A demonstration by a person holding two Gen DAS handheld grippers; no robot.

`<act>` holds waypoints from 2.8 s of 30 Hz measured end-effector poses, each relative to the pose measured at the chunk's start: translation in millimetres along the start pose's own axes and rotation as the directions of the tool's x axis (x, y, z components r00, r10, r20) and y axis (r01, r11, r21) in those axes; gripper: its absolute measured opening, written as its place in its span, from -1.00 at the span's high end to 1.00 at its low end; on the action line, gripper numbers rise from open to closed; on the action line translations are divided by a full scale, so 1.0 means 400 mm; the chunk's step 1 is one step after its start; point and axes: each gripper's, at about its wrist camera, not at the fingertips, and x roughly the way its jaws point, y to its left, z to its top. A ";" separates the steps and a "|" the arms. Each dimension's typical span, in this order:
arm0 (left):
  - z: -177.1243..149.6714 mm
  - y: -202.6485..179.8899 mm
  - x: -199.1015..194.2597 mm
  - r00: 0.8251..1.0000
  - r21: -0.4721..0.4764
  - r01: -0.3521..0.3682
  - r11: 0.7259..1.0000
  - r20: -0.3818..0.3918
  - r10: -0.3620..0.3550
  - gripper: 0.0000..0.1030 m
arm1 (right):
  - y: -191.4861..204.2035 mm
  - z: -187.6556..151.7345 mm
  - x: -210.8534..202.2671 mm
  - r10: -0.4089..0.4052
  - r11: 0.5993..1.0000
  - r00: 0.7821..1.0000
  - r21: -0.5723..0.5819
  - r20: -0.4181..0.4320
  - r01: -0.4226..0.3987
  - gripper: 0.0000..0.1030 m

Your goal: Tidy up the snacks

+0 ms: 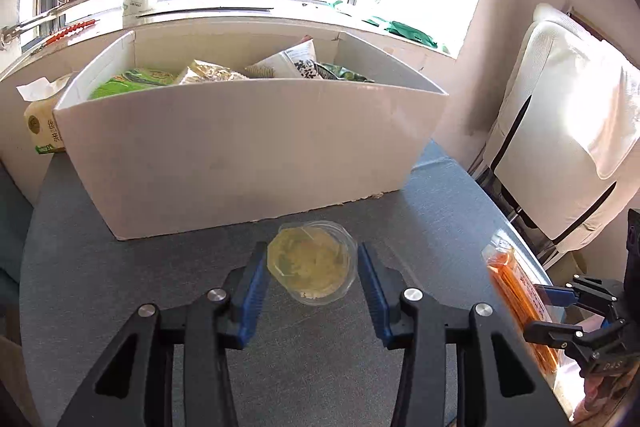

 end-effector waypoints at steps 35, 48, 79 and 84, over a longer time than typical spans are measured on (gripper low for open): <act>0.446 0.189 0.037 0.982 -0.083 -0.129 0.988 0.127 0.139 -1.00 | 0.110 0.674 0.193 -0.115 0.989 0.974 -0.075 0.197 0.131 -1.00; 0.326 0.093 -0.199 0.921 -0.076 -0.225 0.971 0.310 0.237 -1.00 | 0.233 0.575 0.020 -0.077 0.969 0.939 -0.199 0.335 0.150 -1.00; -0.094 -0.130 -0.355 0.944 -0.115 -0.278 0.954 0.151 0.293 -1.00 | 0.201 0.116 -0.149 0.035 0.992 0.971 -0.128 0.237 -0.004 -1.00; -0.093 -0.130 -0.361 0.941 -0.115 -0.286 0.951 0.154 0.301 -1.00 | 0.215 0.110 -0.147 0.034 0.989 0.973 -0.151 0.230 0.001 -1.00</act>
